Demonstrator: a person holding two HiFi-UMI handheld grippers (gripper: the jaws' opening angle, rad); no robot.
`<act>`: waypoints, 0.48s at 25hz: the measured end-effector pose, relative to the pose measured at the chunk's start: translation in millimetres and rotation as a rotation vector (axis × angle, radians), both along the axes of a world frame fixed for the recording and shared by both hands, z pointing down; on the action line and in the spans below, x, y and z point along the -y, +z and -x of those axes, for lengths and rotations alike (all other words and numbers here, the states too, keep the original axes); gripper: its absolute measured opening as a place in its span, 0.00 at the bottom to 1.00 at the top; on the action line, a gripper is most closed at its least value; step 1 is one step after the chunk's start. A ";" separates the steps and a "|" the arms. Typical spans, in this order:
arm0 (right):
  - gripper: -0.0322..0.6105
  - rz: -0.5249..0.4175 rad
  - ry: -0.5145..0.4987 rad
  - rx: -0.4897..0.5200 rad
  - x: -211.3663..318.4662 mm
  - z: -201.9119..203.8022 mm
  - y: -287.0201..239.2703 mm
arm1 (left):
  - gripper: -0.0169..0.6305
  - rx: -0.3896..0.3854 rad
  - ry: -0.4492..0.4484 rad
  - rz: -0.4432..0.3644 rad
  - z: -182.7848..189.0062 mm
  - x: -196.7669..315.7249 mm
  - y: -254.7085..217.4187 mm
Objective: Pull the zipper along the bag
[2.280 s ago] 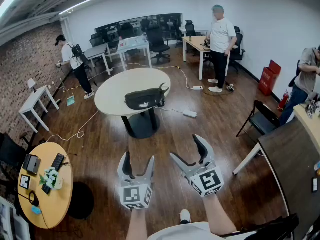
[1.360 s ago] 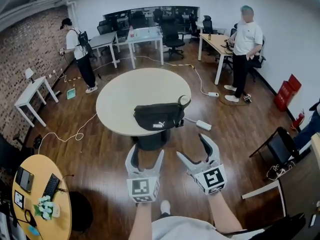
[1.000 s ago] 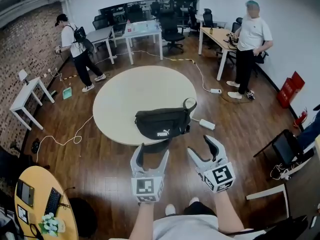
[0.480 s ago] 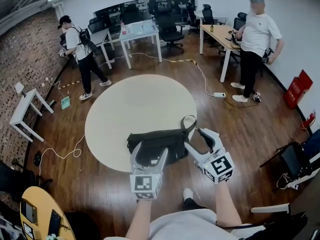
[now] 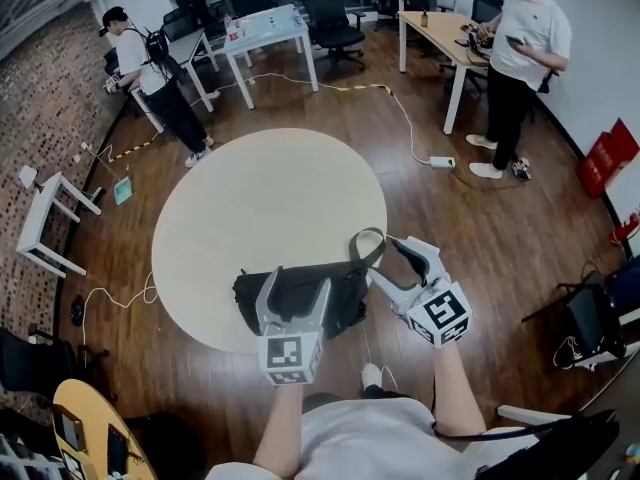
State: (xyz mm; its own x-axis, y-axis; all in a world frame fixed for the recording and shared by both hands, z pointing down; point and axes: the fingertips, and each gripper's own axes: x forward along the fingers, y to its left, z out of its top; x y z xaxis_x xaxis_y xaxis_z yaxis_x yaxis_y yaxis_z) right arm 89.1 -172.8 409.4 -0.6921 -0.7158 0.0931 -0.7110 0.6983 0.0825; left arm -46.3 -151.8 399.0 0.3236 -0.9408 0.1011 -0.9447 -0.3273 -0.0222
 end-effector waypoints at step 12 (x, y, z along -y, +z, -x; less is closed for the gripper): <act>0.42 0.205 0.000 -0.216 31.7 -18.6 126.7 | 0.59 0.029 0.118 0.202 -36.0 29.2 85.3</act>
